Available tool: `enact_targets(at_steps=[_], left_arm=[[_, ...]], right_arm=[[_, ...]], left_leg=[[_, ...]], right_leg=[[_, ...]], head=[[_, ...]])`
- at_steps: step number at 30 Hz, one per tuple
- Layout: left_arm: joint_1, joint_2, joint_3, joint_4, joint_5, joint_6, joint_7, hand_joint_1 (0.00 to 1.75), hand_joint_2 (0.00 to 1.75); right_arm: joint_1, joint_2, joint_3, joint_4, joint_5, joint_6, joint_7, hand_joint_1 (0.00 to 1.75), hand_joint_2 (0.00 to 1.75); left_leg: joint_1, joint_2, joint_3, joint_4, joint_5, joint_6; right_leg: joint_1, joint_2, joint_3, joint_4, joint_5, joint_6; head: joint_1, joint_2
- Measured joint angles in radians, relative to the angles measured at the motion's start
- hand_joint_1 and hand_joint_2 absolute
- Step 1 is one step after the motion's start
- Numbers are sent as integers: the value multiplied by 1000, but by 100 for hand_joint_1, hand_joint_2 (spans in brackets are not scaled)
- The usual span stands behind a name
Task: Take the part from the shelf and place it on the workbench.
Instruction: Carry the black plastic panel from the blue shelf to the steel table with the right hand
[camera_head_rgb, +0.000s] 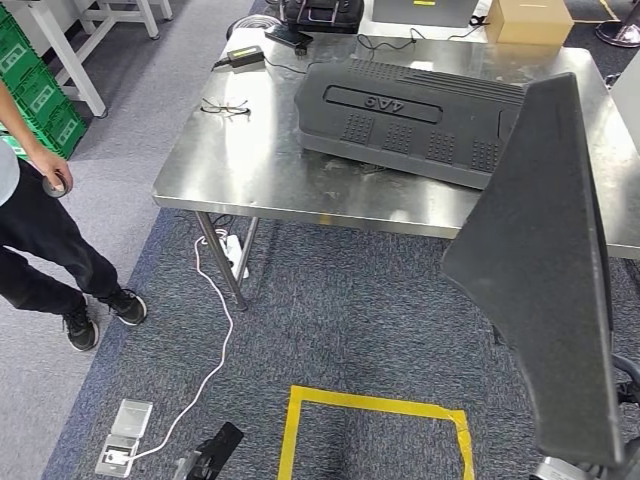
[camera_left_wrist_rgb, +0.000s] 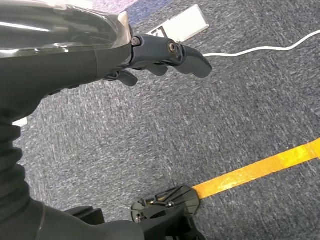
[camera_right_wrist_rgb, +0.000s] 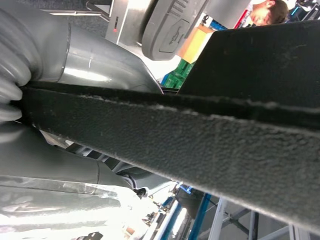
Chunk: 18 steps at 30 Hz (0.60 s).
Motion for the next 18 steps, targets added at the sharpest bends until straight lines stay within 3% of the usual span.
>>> enact_targets(at_steps=[18], left_arm=[[0, 0, 0, 0, 0, 0, 0, 0, 175]], right_arm=[[0, 0, 0, 0, 0, 0, 0, 175, 175]], left_leg=[[0, 0, 0, 0, 0, 0]], right_leg=[[0, 0, 0, 0, 0, 0]], head=[[0, 0]])
